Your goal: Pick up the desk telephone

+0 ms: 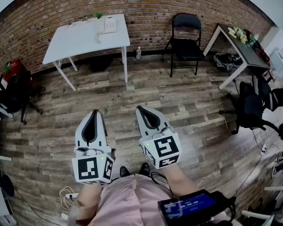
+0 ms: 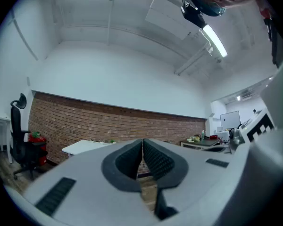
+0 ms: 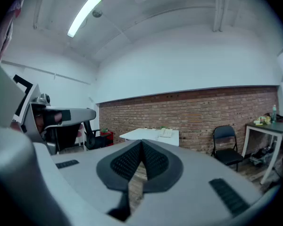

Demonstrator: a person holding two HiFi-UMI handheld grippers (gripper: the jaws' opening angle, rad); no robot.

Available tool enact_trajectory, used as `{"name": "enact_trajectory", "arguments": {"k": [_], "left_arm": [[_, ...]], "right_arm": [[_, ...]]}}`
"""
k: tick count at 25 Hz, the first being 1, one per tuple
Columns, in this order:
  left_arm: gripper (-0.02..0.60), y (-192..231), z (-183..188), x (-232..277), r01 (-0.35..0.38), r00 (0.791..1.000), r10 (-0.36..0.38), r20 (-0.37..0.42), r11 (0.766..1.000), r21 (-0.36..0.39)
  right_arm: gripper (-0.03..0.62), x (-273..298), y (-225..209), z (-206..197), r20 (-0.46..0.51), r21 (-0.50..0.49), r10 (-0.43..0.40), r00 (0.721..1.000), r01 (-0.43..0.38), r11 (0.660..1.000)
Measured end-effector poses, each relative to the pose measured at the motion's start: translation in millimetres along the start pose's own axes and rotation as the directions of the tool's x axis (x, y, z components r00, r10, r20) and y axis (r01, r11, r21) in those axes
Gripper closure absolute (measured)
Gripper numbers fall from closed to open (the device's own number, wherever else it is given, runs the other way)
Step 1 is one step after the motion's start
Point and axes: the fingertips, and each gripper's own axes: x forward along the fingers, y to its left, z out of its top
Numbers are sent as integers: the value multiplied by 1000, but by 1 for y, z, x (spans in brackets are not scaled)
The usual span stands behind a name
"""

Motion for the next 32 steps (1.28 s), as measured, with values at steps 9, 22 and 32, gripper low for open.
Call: {"name": "enact_trajectory", "arguments": {"k": [9,22,32], "left_arm": [[565,-17,-6,4,-32,999,32,-6,999,14],[345,-35,-25,13,-86,996,86,-19,996,-14],[342,32,-56,90,-111,992,110,-53,994,-14]], "right_arm": [[597,-9,-21,-4,2,-12,0,1000,0,1000],[388,-12,-64,-22,-6,-2,2,1000,-2,1000],[390,88,-83,-41,-67,3,-3,998,4,1000]]}}
